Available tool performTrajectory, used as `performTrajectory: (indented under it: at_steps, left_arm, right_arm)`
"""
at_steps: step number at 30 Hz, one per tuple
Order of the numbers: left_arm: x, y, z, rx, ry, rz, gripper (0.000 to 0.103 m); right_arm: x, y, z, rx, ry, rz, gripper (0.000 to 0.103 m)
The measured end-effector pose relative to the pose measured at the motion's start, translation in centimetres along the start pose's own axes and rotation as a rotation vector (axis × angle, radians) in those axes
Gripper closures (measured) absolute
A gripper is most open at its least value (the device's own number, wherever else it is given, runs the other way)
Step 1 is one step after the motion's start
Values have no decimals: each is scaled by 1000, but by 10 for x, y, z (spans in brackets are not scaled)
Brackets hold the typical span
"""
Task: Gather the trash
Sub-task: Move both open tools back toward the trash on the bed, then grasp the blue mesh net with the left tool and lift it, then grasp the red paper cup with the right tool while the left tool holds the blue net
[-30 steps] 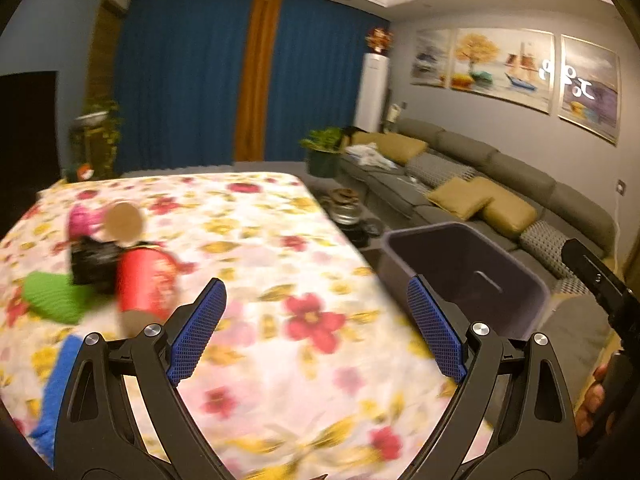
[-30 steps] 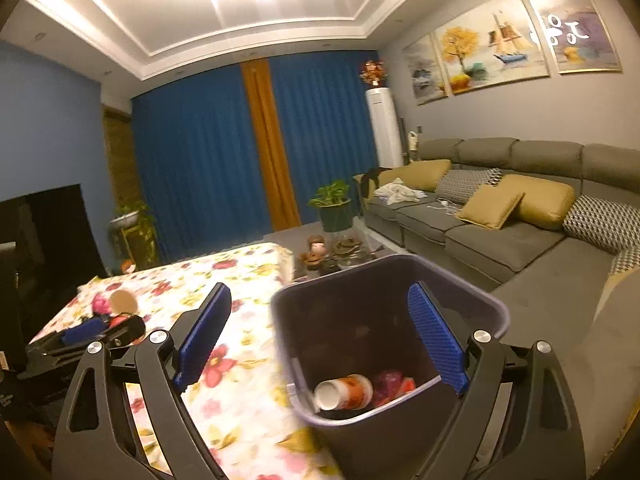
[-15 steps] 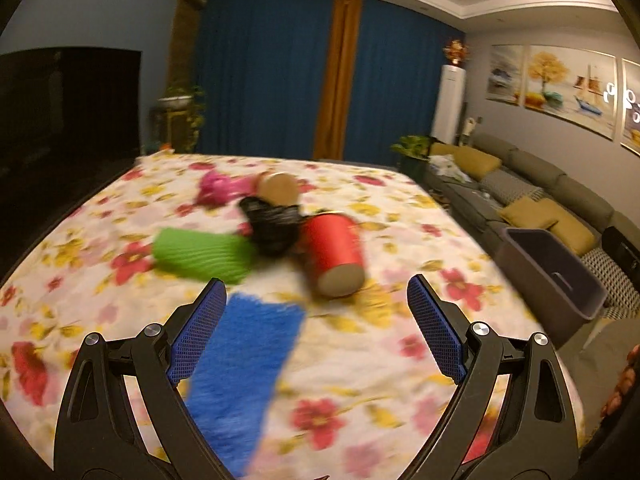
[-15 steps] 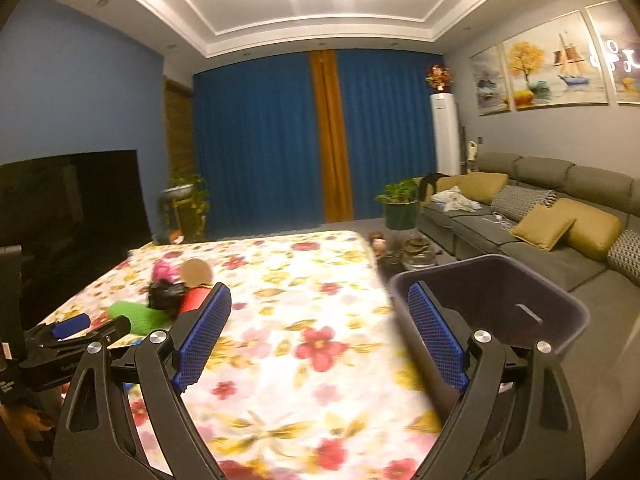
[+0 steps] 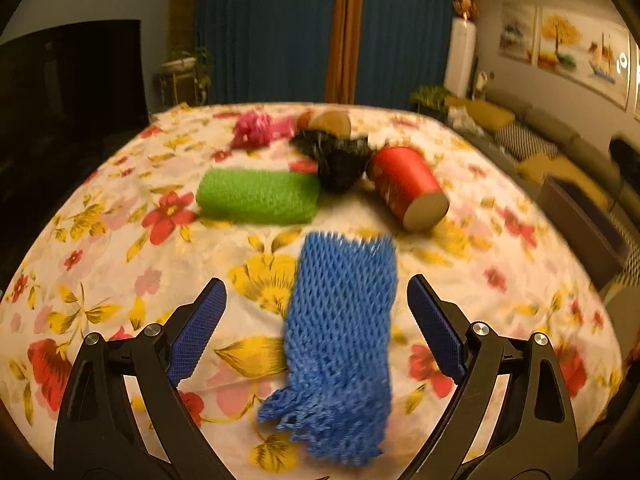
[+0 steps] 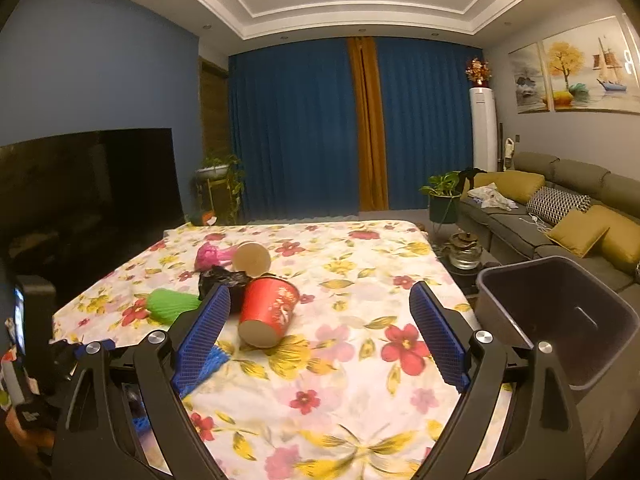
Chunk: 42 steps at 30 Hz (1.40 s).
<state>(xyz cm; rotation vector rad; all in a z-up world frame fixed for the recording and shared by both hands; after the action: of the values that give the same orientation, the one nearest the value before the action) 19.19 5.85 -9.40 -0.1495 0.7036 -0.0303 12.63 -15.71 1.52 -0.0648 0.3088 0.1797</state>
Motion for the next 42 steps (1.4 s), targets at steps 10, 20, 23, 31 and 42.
performTrajectory:
  at_steps: [10, 20, 23, 31, 42]
  left_arm:
    - [36, -1, -17, 61, 198, -6, 29]
    - [29, -14, -18, 76, 197, -142, 91]
    - [24, -7, -12, 52, 160, -153, 93]
    - [-13, 27, 33, -42, -4, -142, 93]
    - [-28, 54, 59, -115, -86, -123, 93]
  right_arm:
    - [24, 16, 6, -41, 46, 7, 15]
    - [80, 43, -4, -37, 154, 59, 15]
    - [96, 46, -9, -40, 186, 53, 15]
    - [142, 60, -21, -44, 262, 48, 15]
    - [184, 63, -36, -32, 351, 34, 21]
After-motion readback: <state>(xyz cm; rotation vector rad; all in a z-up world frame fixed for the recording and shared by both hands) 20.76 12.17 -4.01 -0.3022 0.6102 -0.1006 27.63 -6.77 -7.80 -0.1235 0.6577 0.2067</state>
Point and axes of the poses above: each gripper's, at about its wrist camera, not at the fingertips, and x roughly the way its jaws point, y to its left, z to its top, the point moved 6 cm from there along x, roughly the way its jaws point, and after that the axes turned 7 degrees about -x, right-handed, at the moved point
